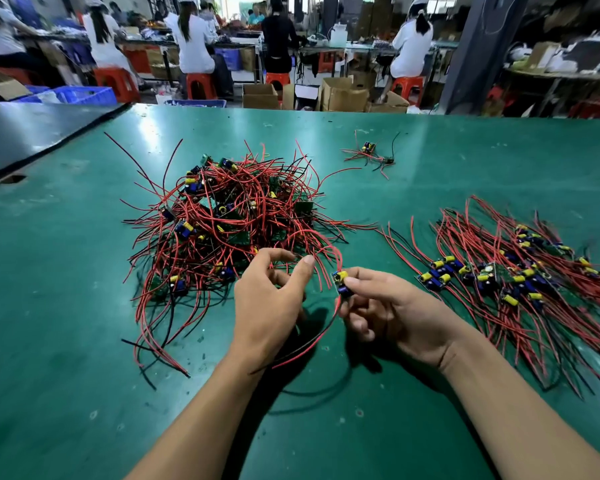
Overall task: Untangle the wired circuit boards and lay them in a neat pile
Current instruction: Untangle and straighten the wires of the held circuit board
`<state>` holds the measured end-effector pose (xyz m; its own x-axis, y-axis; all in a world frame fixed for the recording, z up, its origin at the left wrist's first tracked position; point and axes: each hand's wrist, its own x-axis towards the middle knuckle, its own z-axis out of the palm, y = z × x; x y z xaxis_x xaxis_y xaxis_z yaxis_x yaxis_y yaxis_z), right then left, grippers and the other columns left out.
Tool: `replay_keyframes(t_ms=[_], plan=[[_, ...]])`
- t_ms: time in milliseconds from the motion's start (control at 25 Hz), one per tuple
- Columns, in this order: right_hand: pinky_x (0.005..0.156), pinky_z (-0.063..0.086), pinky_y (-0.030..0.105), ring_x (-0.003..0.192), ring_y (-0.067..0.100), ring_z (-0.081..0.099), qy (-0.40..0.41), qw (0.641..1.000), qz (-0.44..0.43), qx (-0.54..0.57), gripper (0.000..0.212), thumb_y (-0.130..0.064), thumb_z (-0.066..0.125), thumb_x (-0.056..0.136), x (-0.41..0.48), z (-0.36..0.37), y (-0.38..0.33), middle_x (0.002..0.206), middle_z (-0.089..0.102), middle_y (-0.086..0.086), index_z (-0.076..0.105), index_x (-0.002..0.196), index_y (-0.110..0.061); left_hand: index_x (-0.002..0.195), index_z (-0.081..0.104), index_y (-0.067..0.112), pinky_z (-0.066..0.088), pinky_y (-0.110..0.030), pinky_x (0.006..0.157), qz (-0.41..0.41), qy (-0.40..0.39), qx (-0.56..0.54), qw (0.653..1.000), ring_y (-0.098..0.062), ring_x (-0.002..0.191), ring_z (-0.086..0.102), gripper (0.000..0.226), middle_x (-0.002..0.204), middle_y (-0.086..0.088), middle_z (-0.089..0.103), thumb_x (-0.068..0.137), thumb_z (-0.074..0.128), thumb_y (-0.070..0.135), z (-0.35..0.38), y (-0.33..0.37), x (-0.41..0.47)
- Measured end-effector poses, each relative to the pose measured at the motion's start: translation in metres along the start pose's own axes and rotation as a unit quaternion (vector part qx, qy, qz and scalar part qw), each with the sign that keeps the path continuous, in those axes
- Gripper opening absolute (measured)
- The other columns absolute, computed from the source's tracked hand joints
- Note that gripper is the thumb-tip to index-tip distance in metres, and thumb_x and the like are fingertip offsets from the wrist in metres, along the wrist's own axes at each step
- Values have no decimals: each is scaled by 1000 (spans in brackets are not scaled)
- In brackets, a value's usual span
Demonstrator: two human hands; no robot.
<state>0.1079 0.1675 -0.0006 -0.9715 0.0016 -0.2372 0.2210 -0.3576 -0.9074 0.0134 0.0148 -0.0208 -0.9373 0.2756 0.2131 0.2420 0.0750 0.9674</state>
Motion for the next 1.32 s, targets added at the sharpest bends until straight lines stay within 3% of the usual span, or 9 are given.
replay_keyframes(t_ms=[160, 320, 440, 520, 680, 760, 1000, 1160, 1320], plan=[[39, 32, 18, 44, 9, 45, 64, 997, -40, -10, 25, -30, 69, 79, 9, 3, 5, 69, 63, 3, 55, 95, -16, 75, 60, 15, 40, -28, 44, -20, -41, -34, 998, -20, 42, 53, 28, 54, -6, 58, 89, 69, 38, 6, 1, -5], [40, 34, 17, 45, 11, 48, 59, 995, -71, -42, 36, -33, 76, 75, 16, 8, 12, 65, 62, 6, 55, 98, -16, 79, 71, 10, 41, -24, 45, -56, -117, -120, 984, -15, 46, 51, 25, 55, -4, 59, 95, 63, 28, 12, 5, -10], [61, 49, 27, 66, 23, 62, 70, 992, -86, -66, 42, -30, 91, 69, 17, 7, 18, 74, 64, 11, 60, 93, -15, 82, 73, 10, 42, -18, 45, -87, -131, -182, 971, -6, 48, 53, 17, 60, 4, 63, 94, 63, 17, 10, 7, -7], [75, 43, 40, 81, 32, 55, 91, 988, -91, -80, 48, -30, 91, 64, 17, 7, 21, 84, 57, 19, 58, 95, -12, 80, 73, 11, 44, -21, 50, -96, -135, -179, 970, -7, 52, 54, 16, 62, 3, 65, 93, 63, 12, 9, 6, -5], [64, 47, 32, 67, 23, 57, 84, 988, -91, -89, 48, -40, 85, 73, 18, 8, 17, 81, 63, 13, 64, 110, -17, 78, 69, 9, 49, -20, 48, -101, -144, -181, 968, -9, 50, 56, 18, 61, -1, 63, 94, 60, 8, 10, 4, -6], [73, 54, 39, 81, 28, 62, 60, 991, -97, -77, 39, -42, 77, 86, 19, 10, 18, 98, 70, 19, 70, 118, -22, 80, 68, 7, 53, -24, 47, -106, -155, -190, 964, -15, 52, 61, 17, 70, -4, 67, 95, 60, 10, 9, 5, -6], [69, 59, 36, 80, 29, 68, 82, 988, -119, -58, 30, -33, 70, 90, 20, 7, 17, 99, 74, 19, 75, 113, -15, 77, 72, 14, 51, -25, 45, -134, -222, -194, 946, -20, 45, 57, 22, 65, -8, 62, 95, 59, 12, 7, 3, -3], [78, 61, 44, 87, 29, 71, 84, 988, -122, -38, 29, -29, 71, 88, 22, 5, 18, 105, 74, 20, 76, 111, -13, 88, 78, 14, 46, -32, 56, -117, -258, -170, 944, -24, 62, 50, 23, 70, -10, 57, 97, 56, 10, 6, 0, 1], [69, 62, 40, 79, 27, 70, 90, 991, -97, -7, 25, -27, 69, 86, 23, 8, 17, 99, 74, 16, 78, 106, -14, 90, 76, 8, 52, -20, 54, -106, -282, -188, 935, -12, 61, 62, 20, 74, -6, 66, 95, 57, 5, 6, 1, -1]])
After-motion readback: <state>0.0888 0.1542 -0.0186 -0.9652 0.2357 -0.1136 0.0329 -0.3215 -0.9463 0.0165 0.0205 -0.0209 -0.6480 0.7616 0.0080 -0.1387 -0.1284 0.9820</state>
